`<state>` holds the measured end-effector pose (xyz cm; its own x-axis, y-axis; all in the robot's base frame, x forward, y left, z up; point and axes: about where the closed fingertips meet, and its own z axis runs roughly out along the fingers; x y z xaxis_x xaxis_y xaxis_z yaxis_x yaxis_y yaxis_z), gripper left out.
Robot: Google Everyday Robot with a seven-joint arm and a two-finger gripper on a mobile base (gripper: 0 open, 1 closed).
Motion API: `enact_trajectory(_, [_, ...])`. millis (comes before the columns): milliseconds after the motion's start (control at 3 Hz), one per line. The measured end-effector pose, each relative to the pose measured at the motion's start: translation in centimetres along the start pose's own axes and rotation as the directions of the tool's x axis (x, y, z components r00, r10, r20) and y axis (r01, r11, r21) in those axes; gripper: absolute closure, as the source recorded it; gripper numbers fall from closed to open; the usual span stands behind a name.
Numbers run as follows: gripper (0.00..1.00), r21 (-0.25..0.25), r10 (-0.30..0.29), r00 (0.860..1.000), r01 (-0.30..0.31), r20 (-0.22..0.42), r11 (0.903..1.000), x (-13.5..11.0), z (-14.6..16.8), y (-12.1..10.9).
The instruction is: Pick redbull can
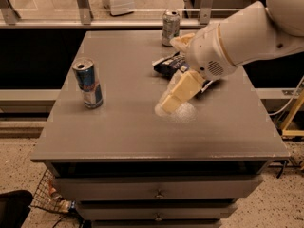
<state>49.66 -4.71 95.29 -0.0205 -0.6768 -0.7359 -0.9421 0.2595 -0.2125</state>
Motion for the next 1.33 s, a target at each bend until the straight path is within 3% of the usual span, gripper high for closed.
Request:
enact_trajectory(333, [0.00,0.008,0.001,0.995,-0.002,0.098,1.0000,-1.8,3.4,-1.2])
enact_trajectory(667, [0.00,0.028,0.003,0.975,-0.009,0.222,0.9996,-4.3,7.1,-2.6])
enact_trajectory(1000, [0.00,0.037,0.002,0.939,-0.016,0.344,0.9992,-6.6,10.3,-3.6])
enact_trajectory(1333, [0.00,0.024,0.061,0.884,-0.082,0.463,0.9964,-7.8,14.2,-3.0])
